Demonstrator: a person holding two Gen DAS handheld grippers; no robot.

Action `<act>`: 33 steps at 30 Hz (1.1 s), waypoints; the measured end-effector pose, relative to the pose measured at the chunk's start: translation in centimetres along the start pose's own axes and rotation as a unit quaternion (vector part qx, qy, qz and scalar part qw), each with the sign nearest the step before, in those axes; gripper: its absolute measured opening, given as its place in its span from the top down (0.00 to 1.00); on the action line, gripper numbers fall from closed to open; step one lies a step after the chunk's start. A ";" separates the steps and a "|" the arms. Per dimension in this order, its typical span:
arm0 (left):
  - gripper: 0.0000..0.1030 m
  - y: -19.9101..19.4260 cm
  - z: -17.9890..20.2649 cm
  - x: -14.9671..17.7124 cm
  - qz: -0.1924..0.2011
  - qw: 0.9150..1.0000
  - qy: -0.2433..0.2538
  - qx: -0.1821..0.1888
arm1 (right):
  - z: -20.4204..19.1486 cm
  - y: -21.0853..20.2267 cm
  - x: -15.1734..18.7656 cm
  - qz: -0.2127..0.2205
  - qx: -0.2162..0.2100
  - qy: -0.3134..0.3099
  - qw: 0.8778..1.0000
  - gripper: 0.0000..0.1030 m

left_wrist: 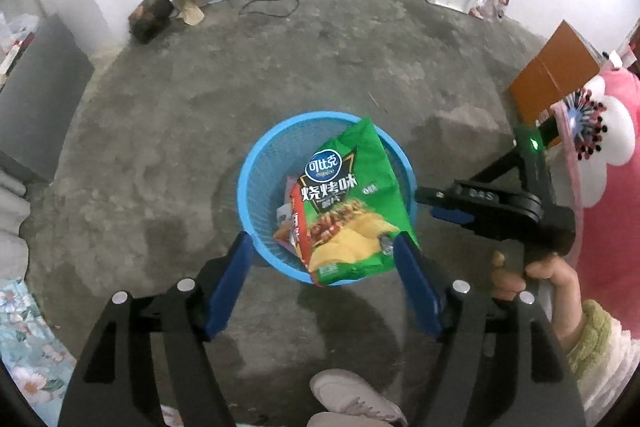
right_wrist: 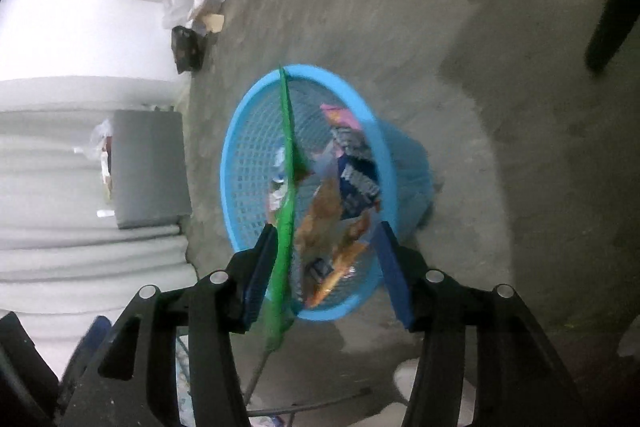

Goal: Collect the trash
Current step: 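Open both tools to drop the bags into the wastebasket, then move both tools back toward the bed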

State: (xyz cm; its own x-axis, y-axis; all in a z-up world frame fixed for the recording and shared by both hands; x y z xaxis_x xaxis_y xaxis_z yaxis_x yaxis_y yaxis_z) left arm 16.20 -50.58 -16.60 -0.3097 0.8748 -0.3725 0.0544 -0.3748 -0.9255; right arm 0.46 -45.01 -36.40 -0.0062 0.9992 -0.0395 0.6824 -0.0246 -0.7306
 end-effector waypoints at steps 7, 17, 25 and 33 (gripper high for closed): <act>0.27 -6.2 -2.2 1.4 0.034 0.999 -0.028 -0.011 | -2.4 -3.5 -0.7 0.028 0.006 -0.040 0.999 0.52; 0.25 -18.8 -5.9 8.1 0.116 0.990 -0.082 -0.012 | -11.1 -8.5 3.6 0.051 0.019 -0.201 0.978 0.42; 0.23 -28.0 -9.9 18.1 0.193 0.965 -0.174 -0.036 | -17.9 -11.3 9.8 0.066 0.049 -0.332 0.940 0.28; 0.22 -33.1 -13.4 28.5 0.229 0.934 -0.258 -0.093 | -22.9 -13.4 16.5 0.105 0.064 -0.440 0.889 0.15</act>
Point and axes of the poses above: each gripper's, at about its wrist camera, not at the fingertips, and y roughly the way its jaws point, z to its right, x to its underside, the point moved 3 cm from there along y, roughly the way its jaws point, and after that the axes turned 4 degrees about -y, right-handed, at the moved point
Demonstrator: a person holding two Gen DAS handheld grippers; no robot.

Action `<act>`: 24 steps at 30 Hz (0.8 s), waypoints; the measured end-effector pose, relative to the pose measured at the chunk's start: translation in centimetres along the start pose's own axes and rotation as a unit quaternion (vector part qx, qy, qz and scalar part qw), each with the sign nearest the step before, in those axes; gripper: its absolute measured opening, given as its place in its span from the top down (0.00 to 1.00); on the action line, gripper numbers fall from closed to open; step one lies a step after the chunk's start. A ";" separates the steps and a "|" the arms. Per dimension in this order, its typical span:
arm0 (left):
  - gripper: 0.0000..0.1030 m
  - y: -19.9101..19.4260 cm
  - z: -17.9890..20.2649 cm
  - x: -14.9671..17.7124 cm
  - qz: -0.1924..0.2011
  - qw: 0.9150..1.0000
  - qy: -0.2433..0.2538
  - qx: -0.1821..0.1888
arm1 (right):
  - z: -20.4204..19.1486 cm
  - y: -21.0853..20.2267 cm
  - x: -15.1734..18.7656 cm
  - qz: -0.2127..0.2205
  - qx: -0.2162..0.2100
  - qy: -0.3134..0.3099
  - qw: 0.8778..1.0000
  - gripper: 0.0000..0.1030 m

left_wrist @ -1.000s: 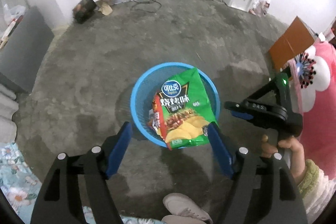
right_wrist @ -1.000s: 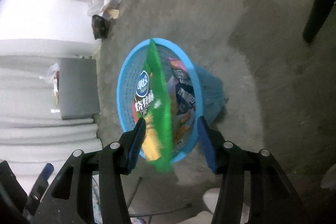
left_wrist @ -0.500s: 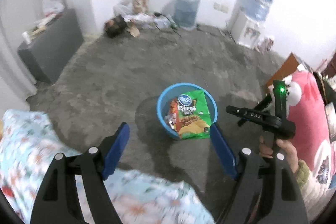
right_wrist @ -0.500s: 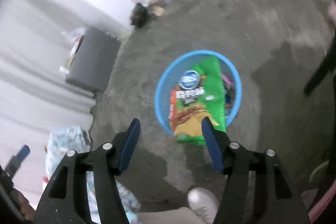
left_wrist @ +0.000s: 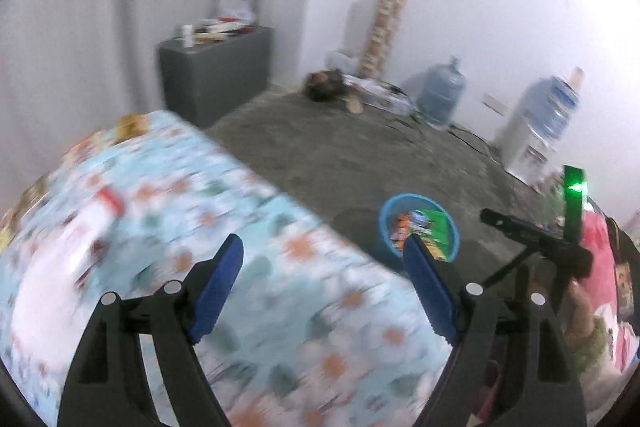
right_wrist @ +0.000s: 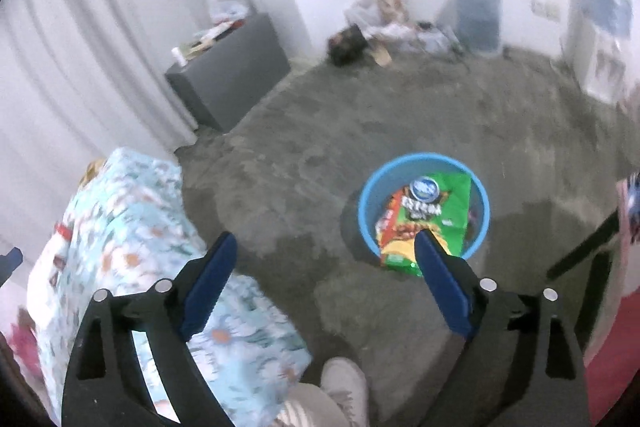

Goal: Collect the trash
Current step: 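Move both tools back toward the bed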

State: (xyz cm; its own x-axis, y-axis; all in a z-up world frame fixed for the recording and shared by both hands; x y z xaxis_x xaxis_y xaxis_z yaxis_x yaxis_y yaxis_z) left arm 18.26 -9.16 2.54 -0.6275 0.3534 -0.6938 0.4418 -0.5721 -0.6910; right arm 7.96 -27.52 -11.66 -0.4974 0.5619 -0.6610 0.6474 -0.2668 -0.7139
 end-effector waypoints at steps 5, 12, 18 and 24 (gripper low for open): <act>0.22 -3.7 -4.7 2.3 0.022 0.998 -0.049 -0.032 | -5.0 -1.8 0.7 0.011 -0.009 -0.063 0.998 0.13; 0.22 -8.0 -9.0 5.1 0.047 0.993 -0.086 -0.062 | -11.9 -3.3 2.7 0.020 -0.047 -0.159 0.986 0.11; 0.20 -10.3 -11.1 6.7 0.062 0.989 -0.109 -0.074 | -16.4 -4.1 5.0 0.016 -0.089 -0.210 0.973 0.10; 0.19 -11.6 -12.8 8.0 0.068 0.986 -0.123 -0.088 | -21.0 -4.4 7.7 -0.005 -0.116 -0.255 0.960 0.10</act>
Point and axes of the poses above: each gripper's, at about its wrist camera, not at the fingertips, and y roughly the way its jaws point, z to its right, x to its underside, the point moved 3 cm from there along y, roughly the way its jaws point, and after that the axes turned 4 degrees about -y, right-handed, at the moved point
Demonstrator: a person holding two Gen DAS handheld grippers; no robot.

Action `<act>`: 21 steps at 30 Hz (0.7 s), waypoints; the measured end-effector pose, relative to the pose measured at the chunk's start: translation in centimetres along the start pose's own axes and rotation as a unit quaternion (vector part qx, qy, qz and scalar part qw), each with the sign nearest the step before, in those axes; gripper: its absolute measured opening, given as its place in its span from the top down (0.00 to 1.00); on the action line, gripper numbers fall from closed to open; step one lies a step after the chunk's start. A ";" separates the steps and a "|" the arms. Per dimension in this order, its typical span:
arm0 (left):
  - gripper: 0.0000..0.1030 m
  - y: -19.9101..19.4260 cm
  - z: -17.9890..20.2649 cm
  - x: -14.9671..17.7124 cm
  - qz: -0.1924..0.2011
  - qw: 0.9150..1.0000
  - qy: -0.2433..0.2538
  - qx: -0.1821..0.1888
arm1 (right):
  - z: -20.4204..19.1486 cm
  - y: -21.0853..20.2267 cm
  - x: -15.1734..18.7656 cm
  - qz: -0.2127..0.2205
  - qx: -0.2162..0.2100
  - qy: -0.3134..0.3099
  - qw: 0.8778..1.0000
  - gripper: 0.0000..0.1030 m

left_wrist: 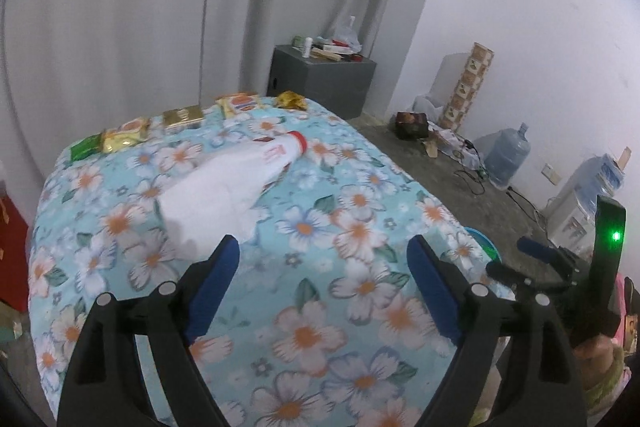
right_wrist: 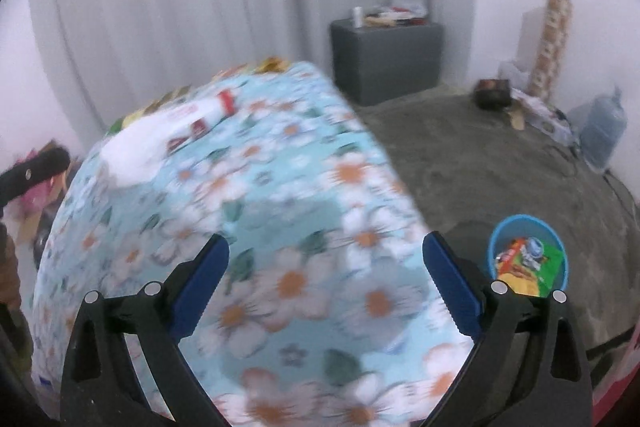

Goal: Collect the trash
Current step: 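Move both tools back toward the bed, then move the left tool toward the white tissue on the bed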

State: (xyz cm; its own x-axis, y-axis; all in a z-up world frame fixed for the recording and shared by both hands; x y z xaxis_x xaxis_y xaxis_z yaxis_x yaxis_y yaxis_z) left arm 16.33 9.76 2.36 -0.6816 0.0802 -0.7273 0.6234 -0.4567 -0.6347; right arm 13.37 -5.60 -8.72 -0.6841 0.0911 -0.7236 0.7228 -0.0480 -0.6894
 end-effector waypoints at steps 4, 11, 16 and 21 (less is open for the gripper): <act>0.18 -0.8 -1.5 0.9 -0.001 1.000 -0.009 -0.014 | -2.7 0.6 0.5 -0.015 -0.016 -0.013 1.000 0.09; 0.18 -1.5 -3.6 2.0 -0.004 0.999 -0.025 -0.037 | -5.9 2.8 1.6 -0.053 -0.028 -0.035 0.998 0.09; 0.18 -1.7 -4.1 2.5 -0.008 0.999 -0.032 -0.043 | -7.2 4.9 2.5 -0.089 -0.021 -0.058 0.994 0.09; 0.18 -1.6 -4.0 2.6 -0.010 0.999 -0.031 -0.043 | -7.7 5.8 3.6 -0.105 -0.009 -0.075 0.992 0.08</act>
Point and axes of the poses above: each gripper's, at about its wrist camera, not at the fingertips, and y roughly the way its jaws point, z to its right, x to its underside, the point moved 3 cm from there along y, roughly the way its jaws point, and after that the axes turned 4 degrees about -y, right-handed, at the moved point
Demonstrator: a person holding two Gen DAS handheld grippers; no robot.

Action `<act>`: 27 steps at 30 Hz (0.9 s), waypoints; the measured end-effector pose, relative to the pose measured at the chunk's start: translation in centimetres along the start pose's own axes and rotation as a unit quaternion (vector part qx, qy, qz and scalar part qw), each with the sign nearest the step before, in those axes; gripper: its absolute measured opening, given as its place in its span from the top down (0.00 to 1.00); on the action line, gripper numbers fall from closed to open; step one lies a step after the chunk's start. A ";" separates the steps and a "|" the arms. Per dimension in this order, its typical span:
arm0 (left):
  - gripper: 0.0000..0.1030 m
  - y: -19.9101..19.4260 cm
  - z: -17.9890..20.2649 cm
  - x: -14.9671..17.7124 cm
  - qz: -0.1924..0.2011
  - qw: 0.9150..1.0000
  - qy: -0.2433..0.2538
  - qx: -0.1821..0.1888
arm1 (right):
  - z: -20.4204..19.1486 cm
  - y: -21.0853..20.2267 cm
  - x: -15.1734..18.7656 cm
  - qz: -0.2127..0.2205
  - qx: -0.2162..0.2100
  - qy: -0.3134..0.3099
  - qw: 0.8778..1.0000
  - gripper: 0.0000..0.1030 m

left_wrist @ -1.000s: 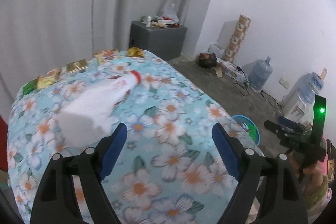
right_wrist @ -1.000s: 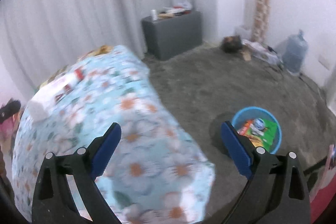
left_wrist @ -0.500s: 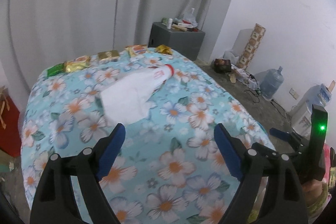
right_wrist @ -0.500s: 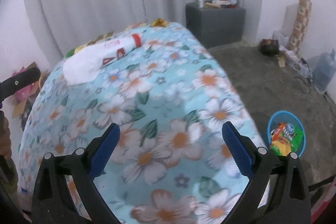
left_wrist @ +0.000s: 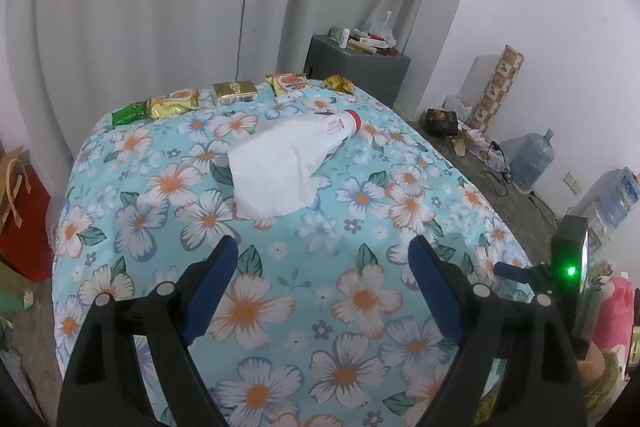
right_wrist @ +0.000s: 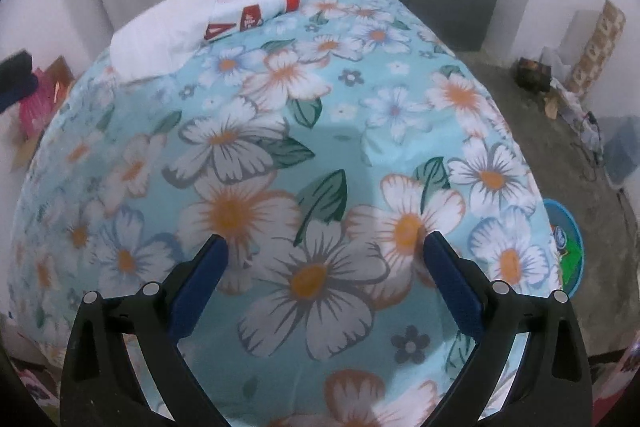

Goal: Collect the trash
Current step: 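Move the left tool toward the white tissue on the bed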

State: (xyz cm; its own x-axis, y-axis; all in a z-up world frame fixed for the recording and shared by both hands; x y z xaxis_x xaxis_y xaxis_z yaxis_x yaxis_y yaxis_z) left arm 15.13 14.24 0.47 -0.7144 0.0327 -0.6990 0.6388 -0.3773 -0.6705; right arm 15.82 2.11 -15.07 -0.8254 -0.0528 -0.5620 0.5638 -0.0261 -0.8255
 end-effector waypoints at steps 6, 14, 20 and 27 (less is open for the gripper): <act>0.18 0.7 0.5 -0.1 -0.007 1.000 0.005 0.000 | -0.1 0.2 0.2 -0.005 0.008 -0.013 1.000 0.08; 0.18 1.0 0.8 -0.2 -0.010 1.000 0.007 -0.001 | 0.5 0.2 0.3 -0.013 -0.013 -0.008 1.000 0.08; 0.18 1.0 0.8 -0.2 -0.010 1.000 0.007 0.000 | 0.8 0.3 0.3 -0.010 -0.017 -0.013 1.000 0.08; 0.18 1.4 0.6 -0.1 -0.011 1.000 0.004 -0.005 | 0.7 0.0 0.8 0.004 -0.024 -0.027 0.999 0.08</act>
State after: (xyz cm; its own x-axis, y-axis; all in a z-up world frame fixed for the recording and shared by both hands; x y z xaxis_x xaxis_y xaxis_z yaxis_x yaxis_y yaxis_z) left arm 15.94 13.16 -0.24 -0.7262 0.0475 -0.6859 0.6257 -0.3678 -0.6879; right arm 15.22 1.40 -15.51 -0.8171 -0.1070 -0.5665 0.5677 0.0222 -0.8229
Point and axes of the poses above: each gripper's, at about its wrist camera, not at the fingertips, and y roughly the way its jaws point, z to its right, x to its underside, the point moved 3 cm from there along y, roughly the way its jaws point, and after that the axes turned 4 degrees about -y, right-handed, at the moved point
